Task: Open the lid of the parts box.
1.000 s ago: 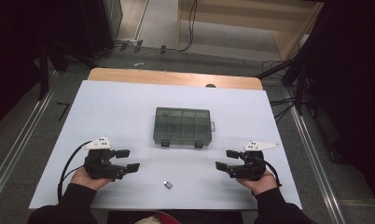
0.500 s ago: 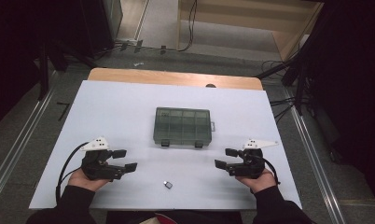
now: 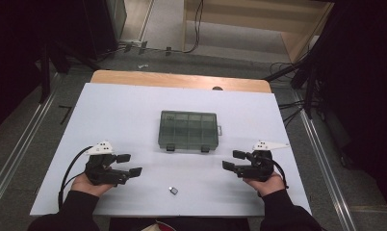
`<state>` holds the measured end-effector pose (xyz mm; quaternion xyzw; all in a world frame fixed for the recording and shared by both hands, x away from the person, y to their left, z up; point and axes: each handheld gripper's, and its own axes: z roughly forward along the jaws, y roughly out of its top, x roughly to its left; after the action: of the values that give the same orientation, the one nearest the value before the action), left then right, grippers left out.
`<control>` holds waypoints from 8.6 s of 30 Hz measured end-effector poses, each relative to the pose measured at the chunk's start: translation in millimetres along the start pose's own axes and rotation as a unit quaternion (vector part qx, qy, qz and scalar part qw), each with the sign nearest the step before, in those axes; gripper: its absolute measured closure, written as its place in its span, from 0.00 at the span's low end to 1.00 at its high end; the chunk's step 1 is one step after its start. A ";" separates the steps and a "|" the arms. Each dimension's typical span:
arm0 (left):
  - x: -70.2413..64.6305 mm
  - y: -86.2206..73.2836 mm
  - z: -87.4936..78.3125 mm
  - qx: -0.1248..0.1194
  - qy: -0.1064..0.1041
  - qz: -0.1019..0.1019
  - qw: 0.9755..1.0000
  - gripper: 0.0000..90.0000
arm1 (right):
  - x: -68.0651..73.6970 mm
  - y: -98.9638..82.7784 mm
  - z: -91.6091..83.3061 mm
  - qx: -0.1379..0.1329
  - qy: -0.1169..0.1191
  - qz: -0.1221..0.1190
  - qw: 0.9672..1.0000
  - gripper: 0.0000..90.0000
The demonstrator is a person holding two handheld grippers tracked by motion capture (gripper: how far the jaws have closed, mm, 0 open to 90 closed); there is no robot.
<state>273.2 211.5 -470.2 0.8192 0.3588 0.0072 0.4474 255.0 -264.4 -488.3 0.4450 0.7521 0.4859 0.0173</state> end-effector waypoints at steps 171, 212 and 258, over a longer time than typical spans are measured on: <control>-2.8 -3.0 2.7 0.011 -0.010 0.013 1.000 0.27 | -17.6 55.7 46.6 0.040 -0.049 -0.018 0.998 0.96; 2.4 0.8 4.7 0.008 -0.001 -0.020 1.000 0.27 | -32.6 91.1 52.3 0.006 -0.042 -0.012 0.999 0.96; 19.0 66.2 38.5 0.007 0.041 -0.032 0.999 0.27 | -38.0 105.6 59.5 0.002 -0.040 -0.006 0.999 0.96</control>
<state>338.6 172.1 -450.4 0.8097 0.4025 0.0240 0.4265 374.1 -234.0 -456.4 0.4593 0.7546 0.4661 0.0493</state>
